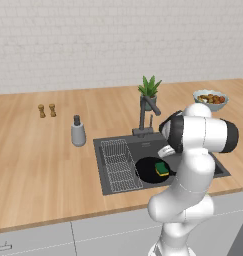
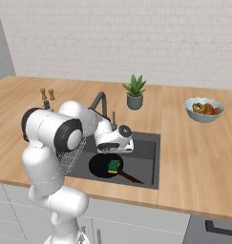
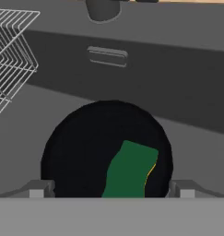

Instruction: Pick the pan and sponge and place them into the sink. Then turn on the water.

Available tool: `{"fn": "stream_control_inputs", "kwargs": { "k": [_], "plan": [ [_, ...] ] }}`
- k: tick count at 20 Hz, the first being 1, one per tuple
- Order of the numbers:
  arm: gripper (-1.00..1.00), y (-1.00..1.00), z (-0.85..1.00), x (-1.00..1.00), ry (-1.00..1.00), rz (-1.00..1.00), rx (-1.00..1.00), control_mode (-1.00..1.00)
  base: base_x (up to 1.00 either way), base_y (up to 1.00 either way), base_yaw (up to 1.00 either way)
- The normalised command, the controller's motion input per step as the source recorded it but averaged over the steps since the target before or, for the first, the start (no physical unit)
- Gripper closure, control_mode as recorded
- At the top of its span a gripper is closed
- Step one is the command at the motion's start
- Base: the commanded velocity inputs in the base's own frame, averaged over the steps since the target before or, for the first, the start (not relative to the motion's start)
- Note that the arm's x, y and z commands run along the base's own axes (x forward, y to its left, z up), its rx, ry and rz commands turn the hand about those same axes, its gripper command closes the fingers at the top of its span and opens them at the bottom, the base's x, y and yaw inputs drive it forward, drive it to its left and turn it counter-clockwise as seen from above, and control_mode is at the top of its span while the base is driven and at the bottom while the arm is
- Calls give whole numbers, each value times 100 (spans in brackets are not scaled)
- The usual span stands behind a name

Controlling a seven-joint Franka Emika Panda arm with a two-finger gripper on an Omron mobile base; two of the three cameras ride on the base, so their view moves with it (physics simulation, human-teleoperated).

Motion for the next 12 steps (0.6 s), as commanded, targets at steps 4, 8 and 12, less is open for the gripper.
{"fn": "stream_control_inputs", "kwargs": {
  "k": [4, 8, 12],
  "plan": [
    [-100, -6, 51, -15, -25, 0, 0, -100, 0, 0, 0],
    [-100, 0, 31, -6, -29, 0, 0, -100, 0, 0, 0],
    [-100, 0, 30, 0, -28, 0, 3, -100, 0, 0, 0]
  ]
}}
